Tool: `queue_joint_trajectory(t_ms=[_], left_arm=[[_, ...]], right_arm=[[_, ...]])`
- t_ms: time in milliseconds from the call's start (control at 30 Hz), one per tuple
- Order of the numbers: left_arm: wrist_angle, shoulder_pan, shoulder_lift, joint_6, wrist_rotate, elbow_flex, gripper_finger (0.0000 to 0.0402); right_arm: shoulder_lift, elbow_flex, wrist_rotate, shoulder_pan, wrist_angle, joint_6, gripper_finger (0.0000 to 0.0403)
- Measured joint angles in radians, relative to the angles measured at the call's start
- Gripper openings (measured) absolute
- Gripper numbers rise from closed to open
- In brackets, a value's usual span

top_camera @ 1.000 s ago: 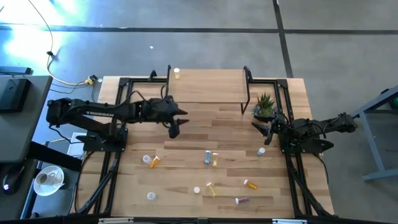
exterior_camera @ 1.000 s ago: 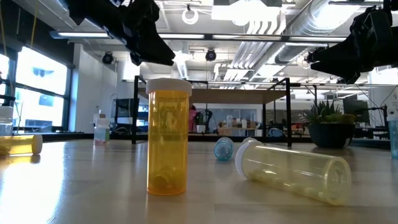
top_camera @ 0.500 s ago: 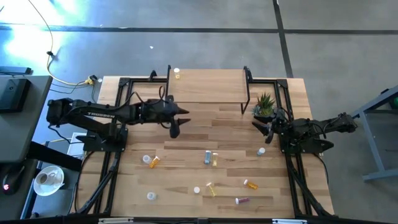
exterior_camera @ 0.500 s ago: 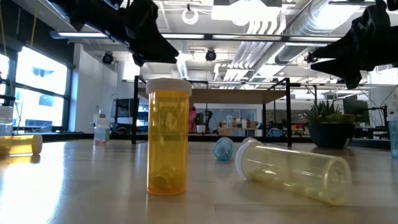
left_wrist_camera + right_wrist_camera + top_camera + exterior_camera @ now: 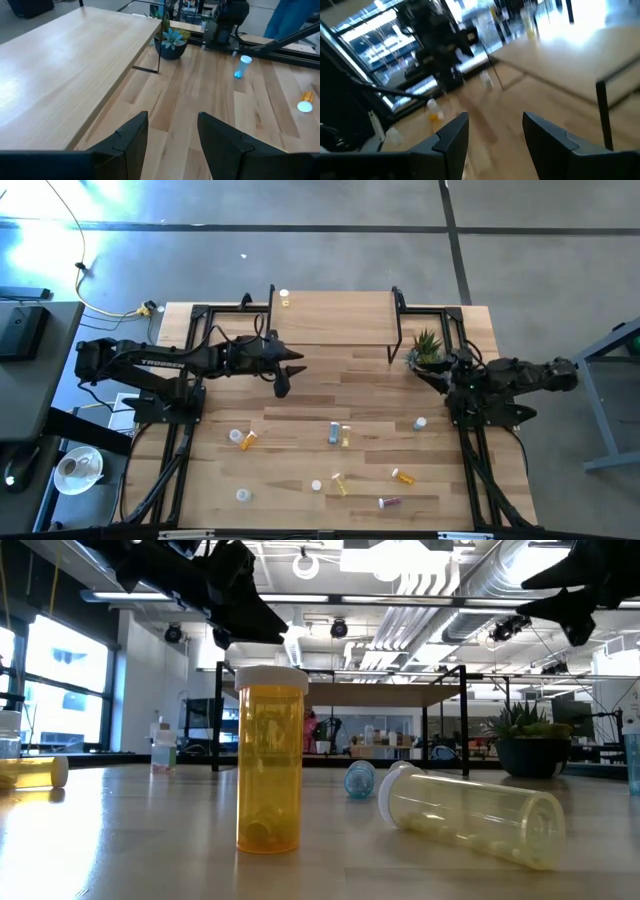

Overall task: Pick and place medicine bottles onto shelf by color
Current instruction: Put the top right blue pill bottle on the shelf

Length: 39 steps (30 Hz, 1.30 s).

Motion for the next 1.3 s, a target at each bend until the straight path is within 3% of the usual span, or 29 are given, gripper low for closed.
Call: queue_joint_trajectory(t_ms=[167, 400, 733, 933, 1300], left_arm=[[0.009, 0.000, 0.000, 0.000, -0.001, 0.000, 0.0161], [0.044, 0.001, 0.000, 0.000, -0.001, 0.000, 0.0161], [0.045, 0.001, 0.000, 0.000, -0.004, 0.000, 0.0161], [0.045, 0.001, 0.000, 0.000, -0.004, 0.000, 0.0161], [0.045, 0.001, 0.000, 0.000, -0.004, 0.000, 0.0161]], right_arm=[[0.123, 0.086, -0.110, 0.000, -0.171, 0.266, 0.0177], [0.329, 0.113, -0.291, 0.000, -0.249, 0.517, 0.0177], [0.528, 0.113, -0.460, 0.000, -0.329, 0.747, 0.0177], [0.582, 0.113, -0.498, 0.000, -0.446, 0.820, 0.0177], [0.584, 0.113, -0.468, 0.000, -0.438, 0.804, 0.0177]])
